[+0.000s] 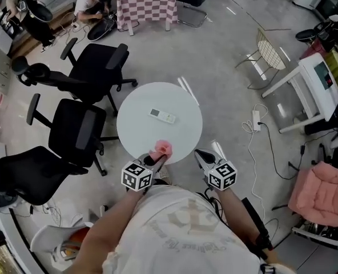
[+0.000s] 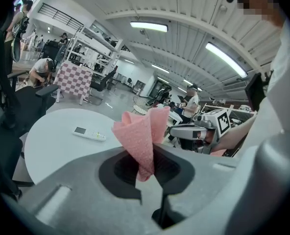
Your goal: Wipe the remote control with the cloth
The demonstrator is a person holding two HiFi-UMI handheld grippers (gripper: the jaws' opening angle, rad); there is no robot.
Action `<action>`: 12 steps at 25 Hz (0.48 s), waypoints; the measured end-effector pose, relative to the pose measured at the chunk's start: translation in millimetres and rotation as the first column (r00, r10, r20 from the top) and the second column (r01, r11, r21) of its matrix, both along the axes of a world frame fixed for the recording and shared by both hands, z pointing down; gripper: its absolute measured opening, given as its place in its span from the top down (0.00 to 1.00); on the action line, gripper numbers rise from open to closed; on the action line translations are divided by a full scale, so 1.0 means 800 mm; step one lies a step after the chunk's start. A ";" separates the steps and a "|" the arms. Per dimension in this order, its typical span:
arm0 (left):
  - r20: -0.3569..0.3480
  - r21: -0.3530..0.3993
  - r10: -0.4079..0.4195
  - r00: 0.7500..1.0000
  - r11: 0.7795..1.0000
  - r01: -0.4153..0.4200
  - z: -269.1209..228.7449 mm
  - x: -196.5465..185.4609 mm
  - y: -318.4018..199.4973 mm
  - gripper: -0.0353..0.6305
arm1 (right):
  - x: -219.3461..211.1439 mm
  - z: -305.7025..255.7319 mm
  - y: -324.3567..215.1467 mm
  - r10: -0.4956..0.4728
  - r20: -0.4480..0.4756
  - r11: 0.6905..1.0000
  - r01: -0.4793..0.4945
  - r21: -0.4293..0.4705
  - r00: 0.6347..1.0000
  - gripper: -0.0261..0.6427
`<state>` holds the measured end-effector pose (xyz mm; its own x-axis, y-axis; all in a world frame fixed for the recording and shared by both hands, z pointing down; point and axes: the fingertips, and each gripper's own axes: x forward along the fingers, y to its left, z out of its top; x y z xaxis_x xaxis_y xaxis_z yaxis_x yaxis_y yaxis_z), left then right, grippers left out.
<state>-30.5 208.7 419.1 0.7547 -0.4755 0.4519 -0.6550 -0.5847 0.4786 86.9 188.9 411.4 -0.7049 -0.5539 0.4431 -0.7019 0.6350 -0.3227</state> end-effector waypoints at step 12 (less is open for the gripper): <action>0.007 -0.059 -0.052 0.999 0.997 0.052 0.036 -0.037 -0.079 0.88 | -0.037 0.029 -0.097 -0.100 -0.131 0.995 0.095 -0.039 0.986 0.95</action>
<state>-59.9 145.2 447.8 0.7271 -0.4862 0.4847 -0.6865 -0.5203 0.5079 57.6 111.3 434.4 -0.6888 -0.4694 0.5524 -0.6750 0.6933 -0.2525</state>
